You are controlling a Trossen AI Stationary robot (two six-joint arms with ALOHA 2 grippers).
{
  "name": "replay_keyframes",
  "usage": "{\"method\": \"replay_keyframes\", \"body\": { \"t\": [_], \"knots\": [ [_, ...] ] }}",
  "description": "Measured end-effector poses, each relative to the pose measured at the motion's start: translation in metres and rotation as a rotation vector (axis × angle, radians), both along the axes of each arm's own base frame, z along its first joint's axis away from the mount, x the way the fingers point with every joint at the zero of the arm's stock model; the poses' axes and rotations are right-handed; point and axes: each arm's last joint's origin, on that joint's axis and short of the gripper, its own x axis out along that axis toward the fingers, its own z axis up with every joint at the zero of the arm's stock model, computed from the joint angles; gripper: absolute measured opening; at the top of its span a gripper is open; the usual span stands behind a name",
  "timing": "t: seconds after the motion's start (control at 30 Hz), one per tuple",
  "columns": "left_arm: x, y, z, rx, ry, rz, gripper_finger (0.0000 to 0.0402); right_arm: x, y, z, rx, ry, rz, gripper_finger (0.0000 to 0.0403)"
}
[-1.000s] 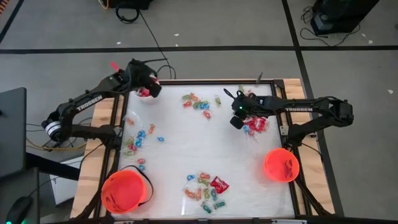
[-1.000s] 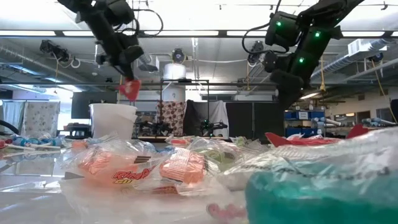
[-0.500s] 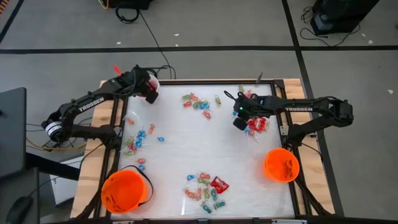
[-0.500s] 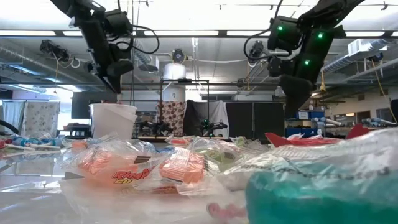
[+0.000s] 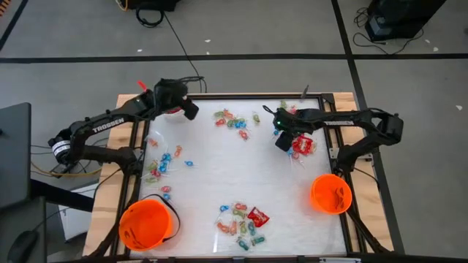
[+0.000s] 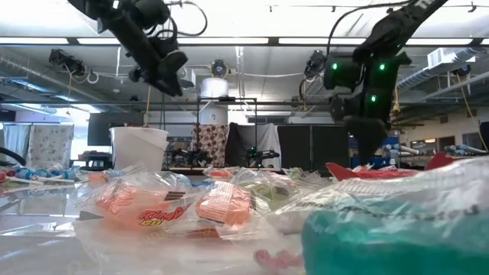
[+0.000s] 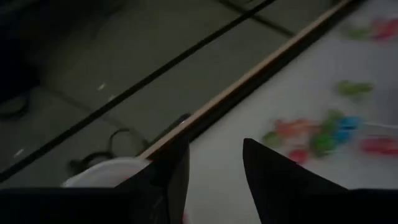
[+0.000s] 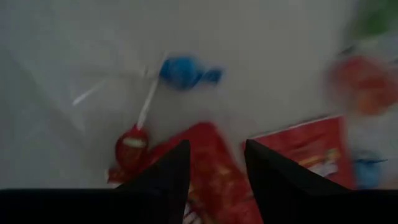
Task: Sort candy by brand, put in halloween buckets
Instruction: Put the skittles into the white bucket
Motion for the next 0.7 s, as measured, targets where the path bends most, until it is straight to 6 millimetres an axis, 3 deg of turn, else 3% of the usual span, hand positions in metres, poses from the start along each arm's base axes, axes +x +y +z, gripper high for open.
{"method": "replay_keyframes", "body": {
  "t": [0.3,0.4,0.57,0.7],
  "knots": [
    [0.014,-0.018,0.002,0.011,-0.029,-0.102,0.0156,0.001,0.003,-0.023,0.177,0.096,0.039,0.0155],
    [0.017,-0.022,0.002,0.011,-0.029,-0.124,0.0156,0.003,0.002,-0.027,0.180,0.115,0.068,0.0123],
    [0.021,-0.030,0.002,0.012,-0.032,-0.158,0.0156,0.003,0.003,-0.023,0.169,0.086,0.102,0.0020],
    [0.028,-0.033,-0.003,0.016,-0.050,-0.191,0.0156,0.003,0.002,-0.010,0.119,0.000,0.110,0.0013]
  ]
}}
